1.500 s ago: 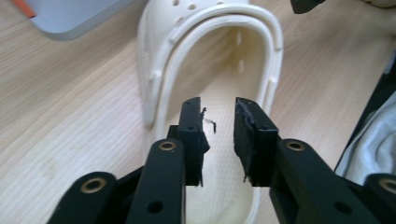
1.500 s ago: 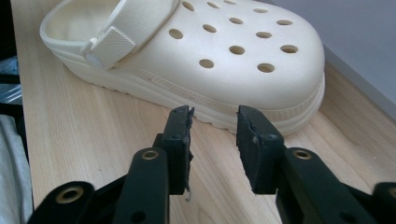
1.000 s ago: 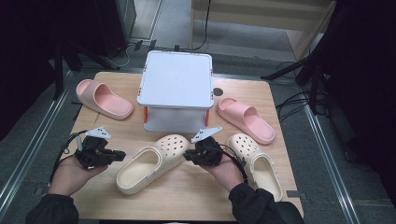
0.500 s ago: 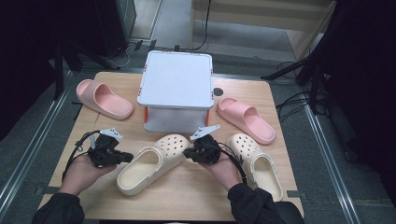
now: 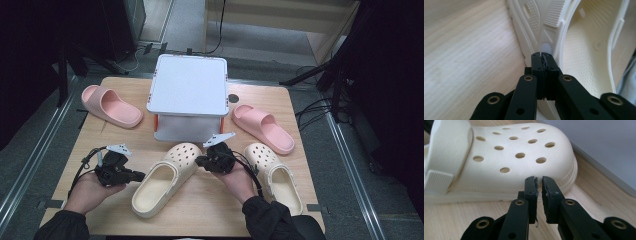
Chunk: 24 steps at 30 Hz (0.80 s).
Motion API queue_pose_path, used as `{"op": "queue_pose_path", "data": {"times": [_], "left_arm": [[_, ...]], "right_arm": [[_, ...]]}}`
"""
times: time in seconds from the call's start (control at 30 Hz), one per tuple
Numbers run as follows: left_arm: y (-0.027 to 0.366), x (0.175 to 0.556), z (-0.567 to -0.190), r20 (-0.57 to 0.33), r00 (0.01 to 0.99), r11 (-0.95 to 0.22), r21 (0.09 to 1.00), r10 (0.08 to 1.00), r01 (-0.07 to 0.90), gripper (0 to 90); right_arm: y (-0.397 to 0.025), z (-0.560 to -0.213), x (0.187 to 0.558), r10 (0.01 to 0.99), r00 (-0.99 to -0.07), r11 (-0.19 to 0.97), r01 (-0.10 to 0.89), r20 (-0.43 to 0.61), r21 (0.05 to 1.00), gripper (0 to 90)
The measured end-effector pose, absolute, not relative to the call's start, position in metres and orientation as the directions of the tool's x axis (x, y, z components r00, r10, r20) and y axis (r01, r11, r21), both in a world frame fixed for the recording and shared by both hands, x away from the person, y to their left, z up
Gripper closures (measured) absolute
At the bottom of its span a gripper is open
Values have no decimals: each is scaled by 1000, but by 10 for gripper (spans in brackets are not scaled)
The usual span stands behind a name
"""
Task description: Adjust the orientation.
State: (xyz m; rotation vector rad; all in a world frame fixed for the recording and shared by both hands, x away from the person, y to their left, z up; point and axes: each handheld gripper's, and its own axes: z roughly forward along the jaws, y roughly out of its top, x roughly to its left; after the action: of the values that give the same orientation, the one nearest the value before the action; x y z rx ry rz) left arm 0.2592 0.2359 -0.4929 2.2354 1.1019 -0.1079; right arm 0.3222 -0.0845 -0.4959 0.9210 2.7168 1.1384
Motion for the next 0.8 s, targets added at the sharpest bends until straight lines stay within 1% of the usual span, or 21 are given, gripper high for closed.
{"op": "queue_pose_path", "data": {"times": [0.17, 0.27, 0.43, 0.63, 0.7, 0.8], "left_arm": [[224, 256, -495, -342, 666, -469, 504, 662, 725, 884], [214, 255, -496, -325, 683, -496, 498, 654, 712, 875], [202, 253, -498, -297, 698, -523, 491, 652, 697, 854], [197, 254, -498, -301, 695, -512, 500, 653, 698, 845], [198, 255, -498, -300, 695, -511, 502, 653, 697, 837], [205, 257, -495, -319, 676, -473, 521, 665, 711, 805]], "right_arm": [[-79, -497, 325, 551, -816, 538, 507, 174, 674, 846], [-73, -497, 327, 562, -814, 538, 494, 145, 683, 850], [-65, -498, 331, 570, -811, 534, 484, 128, 693, 849], [-61, -499, 334, 577, -808, 528, 481, 120, 700, 846], [-59, -499, 336, 573, -812, 531, 471, 112, 704, 831], [-61, -498, 337, 573, -812, 534, 474, 112, 700, 801]]}}
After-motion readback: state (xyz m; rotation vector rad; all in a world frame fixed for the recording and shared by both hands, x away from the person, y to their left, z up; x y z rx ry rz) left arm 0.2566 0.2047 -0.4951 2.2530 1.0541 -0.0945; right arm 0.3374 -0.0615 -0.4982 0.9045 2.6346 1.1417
